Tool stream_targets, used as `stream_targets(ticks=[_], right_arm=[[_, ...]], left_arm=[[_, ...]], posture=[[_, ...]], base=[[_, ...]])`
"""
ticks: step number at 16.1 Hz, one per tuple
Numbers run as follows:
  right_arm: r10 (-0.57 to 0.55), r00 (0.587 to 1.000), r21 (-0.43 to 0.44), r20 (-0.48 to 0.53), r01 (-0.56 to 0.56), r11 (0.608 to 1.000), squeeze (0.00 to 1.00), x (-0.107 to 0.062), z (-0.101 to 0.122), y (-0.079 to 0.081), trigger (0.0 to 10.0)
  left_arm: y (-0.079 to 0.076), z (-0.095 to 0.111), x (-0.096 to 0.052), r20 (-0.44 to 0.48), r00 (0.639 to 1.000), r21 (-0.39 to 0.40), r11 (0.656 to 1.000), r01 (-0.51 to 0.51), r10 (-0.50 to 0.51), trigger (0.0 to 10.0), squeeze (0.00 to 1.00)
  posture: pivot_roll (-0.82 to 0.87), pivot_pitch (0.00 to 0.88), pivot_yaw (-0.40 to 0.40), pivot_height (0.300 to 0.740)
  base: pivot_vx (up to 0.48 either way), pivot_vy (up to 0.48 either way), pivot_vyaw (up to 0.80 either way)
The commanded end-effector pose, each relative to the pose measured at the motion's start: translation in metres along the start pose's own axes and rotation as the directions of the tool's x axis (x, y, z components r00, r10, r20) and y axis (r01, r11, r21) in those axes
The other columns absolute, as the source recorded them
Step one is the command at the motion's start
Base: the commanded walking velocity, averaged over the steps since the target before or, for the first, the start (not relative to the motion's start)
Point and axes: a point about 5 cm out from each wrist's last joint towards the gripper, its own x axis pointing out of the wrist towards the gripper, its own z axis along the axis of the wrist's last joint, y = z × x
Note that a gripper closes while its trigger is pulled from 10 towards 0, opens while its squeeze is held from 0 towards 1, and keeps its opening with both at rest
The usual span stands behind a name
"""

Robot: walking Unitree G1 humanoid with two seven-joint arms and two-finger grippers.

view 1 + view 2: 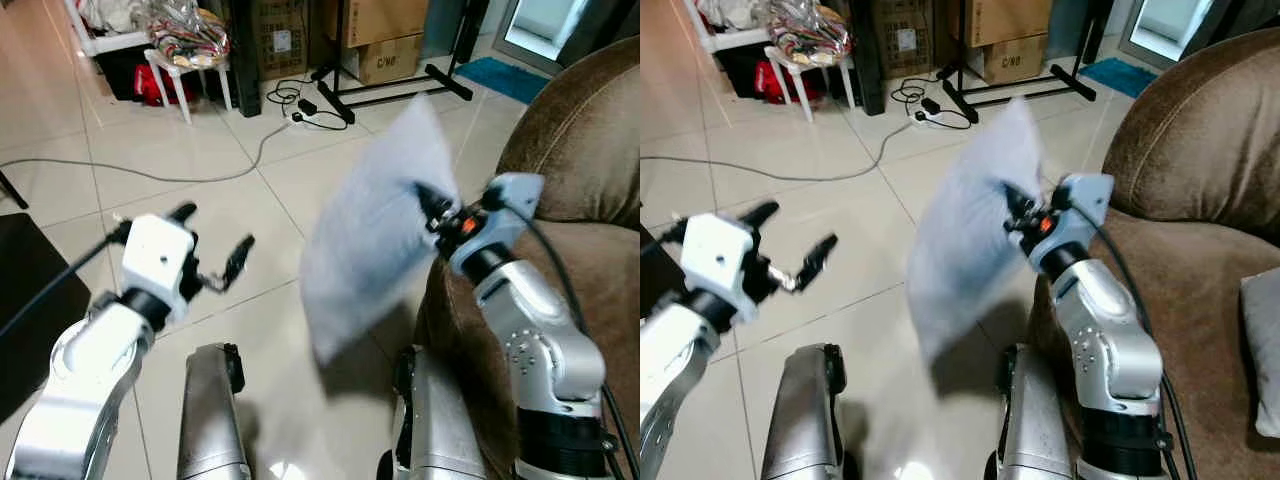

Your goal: Move the pillow to the sofa from floor

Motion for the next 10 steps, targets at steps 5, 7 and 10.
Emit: stream_targets(ticks=[5, 7, 10], right_arm=[[0.019, 0.997, -0.067, 0.075, -0.014, 0.998, 0.00, -0.002, 0.009, 0.023, 10.0], [0.028, 0.997, -0.048, 0.075, -0.025, 0.999, 0.00, 0.000, 0.011, 0.026, 10.0], [0.017, 0.997, -0.063, 0.071, -0.013, 0.998, 0.00, 0.000, 0.011, 0.026, 10.0]], left_arm=[[-0.013, 0.000, 0.013, 0.037, 0.996, 0.003, 0.997, -0.082, 0.082, 10.0, 0.00], [-0.015, -0.001, 0.015, 0.039, 0.996, 0.021, 0.997, -0.076, 0.075, 10.0, 0.00], [-0.015, -0.003, 0.017, 0.038, 0.995, 0.017, 0.996, -0.088, 0.088, 10.0, 0.00]], posture=[[0.01, 0.000, -0.004, 0.480], [0.01, 0.000, -0.006, 0.505], [0.01, 0.000, -0.005, 0.530]], base=[[0.000, 0.000, 0.00], [0.000, 0.000, 0.00], [0.000, 0.000, 0.00]])
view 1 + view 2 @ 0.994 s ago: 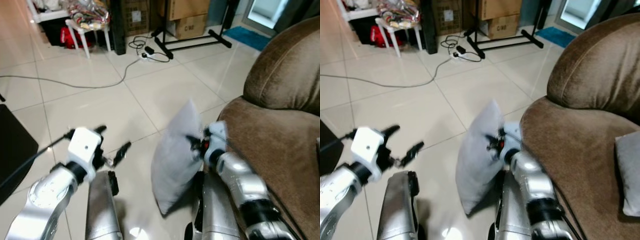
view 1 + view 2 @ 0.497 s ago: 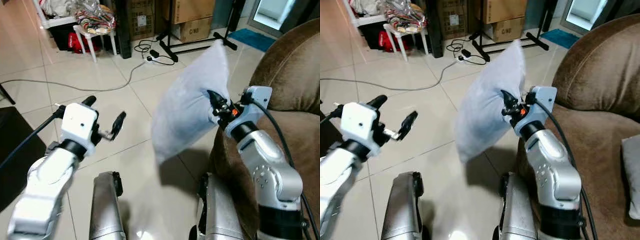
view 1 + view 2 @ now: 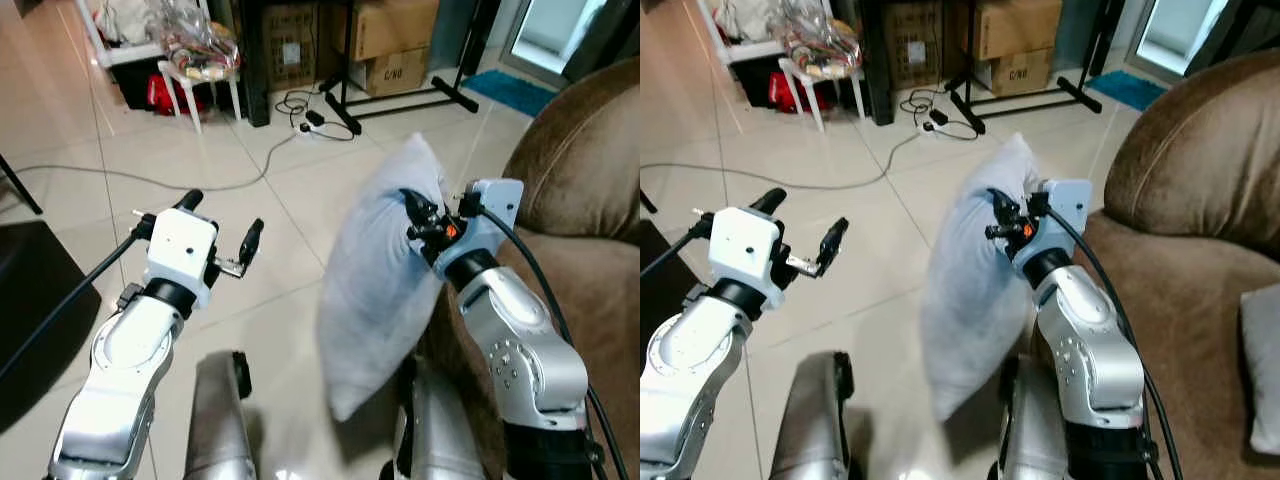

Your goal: Move the pillow to the sofa from floor

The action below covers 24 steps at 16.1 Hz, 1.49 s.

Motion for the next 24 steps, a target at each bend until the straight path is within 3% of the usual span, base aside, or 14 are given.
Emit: stream_targets(ticks=[1, 24], right_arm=[[0.018, 0.996, -0.029, 0.087, -0.015, 0.999, 0.00, 0.0009, 0.0197, 0.0050, 10.0], [-0.048, 0.998, -0.007, 0.048, 0.048, 0.999, 0.00, -0.0015, 0.0124, -0.0036, 10.0]], left_arm=[[-0.0006, -0.0006, 0.0019, -0.002, 1.000, 0.007, 1.000, -0.004, 0.004, 10.0, 0.00], [-0.0068, -0.0035, 0.0052, -0.004, 1.000, -0.016, 1.000, 0.010, -0.010, 10.0, 0.00]], posture=[[0.01, 0.000, -0.005, 0.540], [-0.01, 0.000, -0.002, 0.730]], base=[[0.000, 0.000, 0.00], [0.000, 0.000, 0.00]])
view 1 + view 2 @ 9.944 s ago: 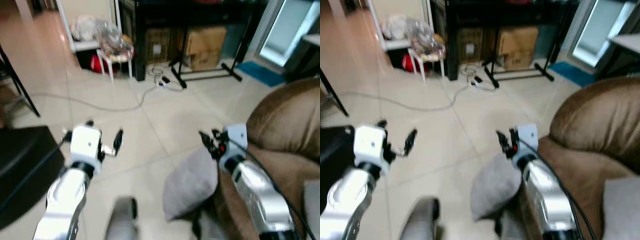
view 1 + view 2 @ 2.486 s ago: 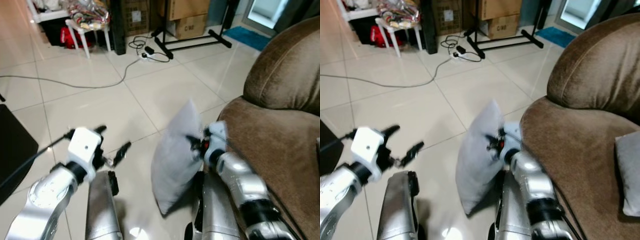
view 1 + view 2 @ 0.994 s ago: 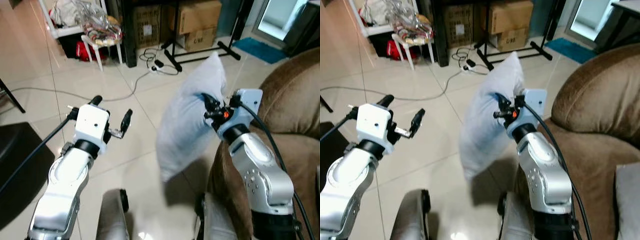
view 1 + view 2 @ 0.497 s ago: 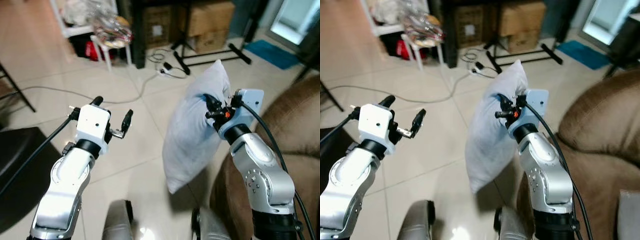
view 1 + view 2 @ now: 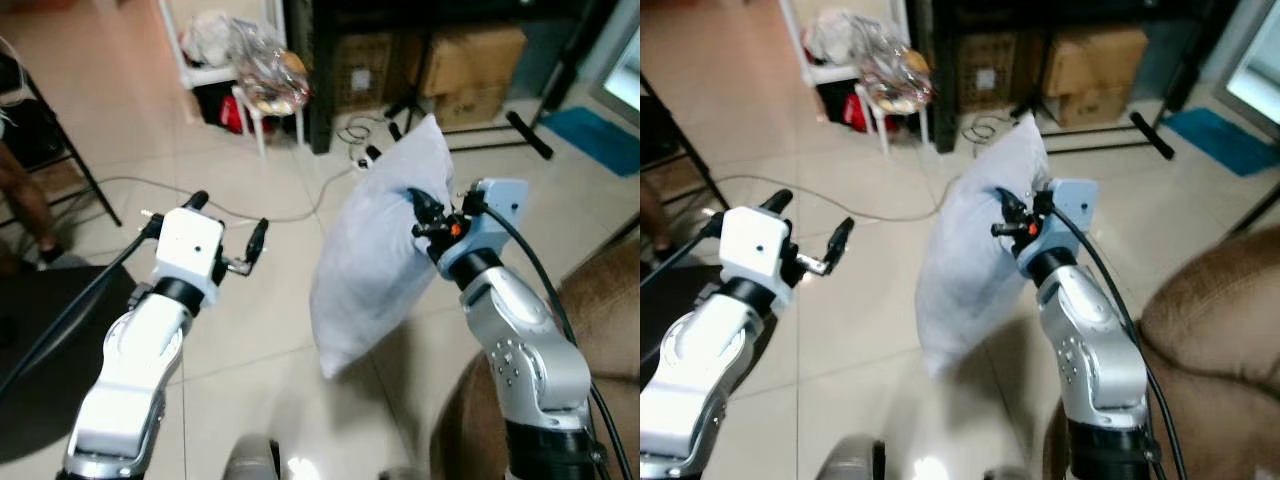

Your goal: Move the pillow to the sofa from floor

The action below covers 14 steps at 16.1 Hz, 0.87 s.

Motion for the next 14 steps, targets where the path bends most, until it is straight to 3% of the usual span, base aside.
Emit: stream_targets(ticks=[1, 14], right_arm=[[0.024, 0.998, 0.003, 0.064, -0.025, 1.000, 0.00, 0.0007, 0.0136, 0.0056, 10.0], [0.013, 0.999, 0.008, 0.045, -0.014, 1.000, 0.00, -0.0008, 0.0092, 0.0026, 10.0]], left_arm=[[0.0031, -0.0008, -0.0017, -0.003, 1.000, 0.014, 1.000, -0.005, 0.006, 10.0, 0.00], [0.0030, -0.0033, -0.0012, -0.015, 1.000, -0.006, 1.000, -0.007, 0.007, 10.0, 0.00]], posture=[[-0.01, 0.000, -0.002, 0.735], [-0.01, 0.000, -0.002, 0.740]], base=[[0.000, 0.000, 0.00], [0.000, 0.000, 0.00]])
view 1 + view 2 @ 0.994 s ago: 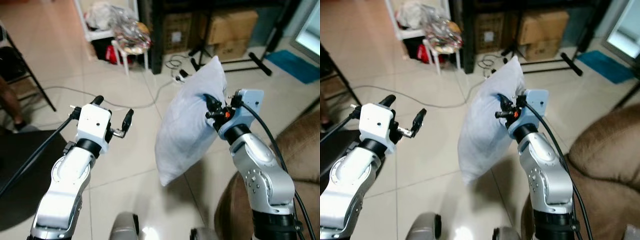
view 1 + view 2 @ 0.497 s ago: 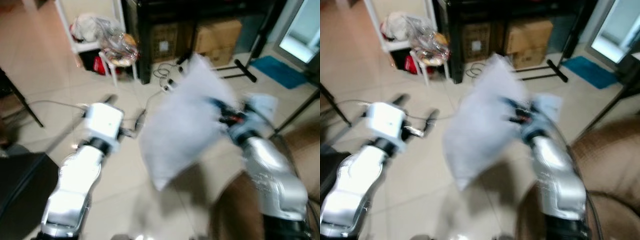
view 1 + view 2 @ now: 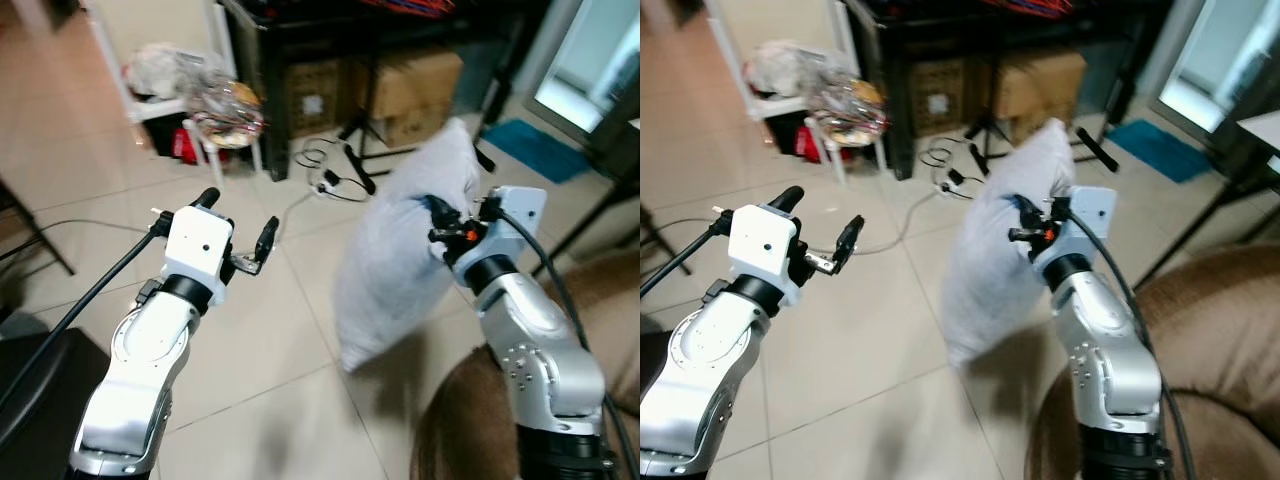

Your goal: Move the pillow to the sofa from floor

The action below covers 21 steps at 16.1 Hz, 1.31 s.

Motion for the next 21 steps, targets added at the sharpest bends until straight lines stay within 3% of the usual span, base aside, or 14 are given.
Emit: stream_targets(ticks=[1, 6, 14, 21], right_arm=[[0.037, 0.998, -0.009, 0.058, -0.037, 0.999, 0.00, 0.001, 0.012, 0.007, 10.0], [0.019, 0.998, -0.085, -0.058, -0.024, 0.996, 0.00, -0.004, -0.014, 0.003, 10.0], [0.015, 0.998, -0.096, -0.063, -0.021, 0.995, 0.00, -0.003, -0.018, 0.003, 10.0], [0.024, 0.998, -0.094, -0.057, -0.030, 0.995, 0.00, -0.001, -0.018, 0.006, 10.0]], left_arm=[[0.003, -0.008, -0.002, -0.040, 0.999, -0.012, 1.000, -0.017, 0.016, 10.0, 0.00], [0.004, -0.013, -0.004, -0.055, 0.998, -0.006, 0.999, -0.035, 0.035, 10.0, 0.00], [0.006, -0.016, -0.005, -0.063, 0.997, 0.000, 0.999, -0.036, 0.036, 10.0, 0.00], [0.007, -0.018, -0.005, -0.074, 0.997, -0.031, 0.999, -0.037, 0.034, 10.0, 0.00]], posture=[[-0.01, 0.000, -0.002, 0.740], [-0.01, 0.000, -0.002, 0.740], [-0.01, 0.000, -0.003, 0.740], [0.00, 0.000, 0.000, 0.740]], base=[[0.000, 0.000, 0.00], [0.000, -0.071, 0.00], [0.000, -0.477, 0.00], [0.000, 0.121, 0.00]])
